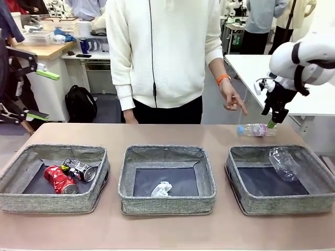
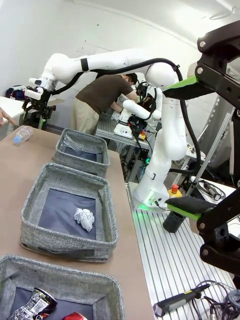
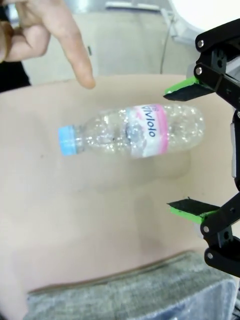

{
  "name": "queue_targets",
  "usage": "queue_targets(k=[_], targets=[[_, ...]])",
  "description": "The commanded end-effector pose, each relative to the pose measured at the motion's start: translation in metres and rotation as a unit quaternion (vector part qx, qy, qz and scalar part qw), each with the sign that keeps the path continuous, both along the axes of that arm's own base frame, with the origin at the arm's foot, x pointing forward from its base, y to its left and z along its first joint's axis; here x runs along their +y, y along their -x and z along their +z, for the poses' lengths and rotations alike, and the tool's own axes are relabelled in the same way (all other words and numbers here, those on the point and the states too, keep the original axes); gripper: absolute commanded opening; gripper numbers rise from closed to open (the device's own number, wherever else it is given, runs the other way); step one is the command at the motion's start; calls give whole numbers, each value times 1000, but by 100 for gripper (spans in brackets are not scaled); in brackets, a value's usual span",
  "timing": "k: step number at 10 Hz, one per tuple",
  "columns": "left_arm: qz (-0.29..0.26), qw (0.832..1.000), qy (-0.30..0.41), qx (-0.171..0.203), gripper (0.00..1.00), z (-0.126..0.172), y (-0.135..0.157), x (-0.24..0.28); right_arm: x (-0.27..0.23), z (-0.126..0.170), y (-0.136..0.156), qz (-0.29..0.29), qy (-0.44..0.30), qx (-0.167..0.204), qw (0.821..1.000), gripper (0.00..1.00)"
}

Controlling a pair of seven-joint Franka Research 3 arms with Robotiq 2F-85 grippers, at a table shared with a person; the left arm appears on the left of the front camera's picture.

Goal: Sort the waste into the appropriate baskets.
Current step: Pick up the waste item pointed out by the person.

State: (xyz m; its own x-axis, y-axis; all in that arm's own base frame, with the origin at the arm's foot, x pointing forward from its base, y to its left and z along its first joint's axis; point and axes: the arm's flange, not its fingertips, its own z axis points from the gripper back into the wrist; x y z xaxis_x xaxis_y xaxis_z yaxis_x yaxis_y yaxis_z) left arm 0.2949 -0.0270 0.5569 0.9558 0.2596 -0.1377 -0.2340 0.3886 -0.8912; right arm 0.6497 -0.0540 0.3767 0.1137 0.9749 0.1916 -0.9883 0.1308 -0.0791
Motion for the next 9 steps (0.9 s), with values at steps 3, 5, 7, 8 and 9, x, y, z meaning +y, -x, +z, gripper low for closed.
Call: queue_targets(k=[3, 5, 7, 8, 9], targets=[[1, 1000, -2, 5, 100, 0, 2, -1, -4, -23, -29, 15, -2, 34, 999, 100], [1, 1000, -2, 5, 100, 0, 2, -1, -4, -42, -35, 15, -4, 60, 998, 100], [1, 1000, -2, 5, 100, 0, 2, -1, -3, -49, -38, 11, 0, 66, 998, 100], [1, 1000, -2, 5, 100, 0, 2, -1, -3, -51, -37, 18, -2, 68, 998, 100], [1, 1000, -2, 5, 100, 0, 2, -1, -2, -51, -37, 19, -2, 68, 998, 100]])
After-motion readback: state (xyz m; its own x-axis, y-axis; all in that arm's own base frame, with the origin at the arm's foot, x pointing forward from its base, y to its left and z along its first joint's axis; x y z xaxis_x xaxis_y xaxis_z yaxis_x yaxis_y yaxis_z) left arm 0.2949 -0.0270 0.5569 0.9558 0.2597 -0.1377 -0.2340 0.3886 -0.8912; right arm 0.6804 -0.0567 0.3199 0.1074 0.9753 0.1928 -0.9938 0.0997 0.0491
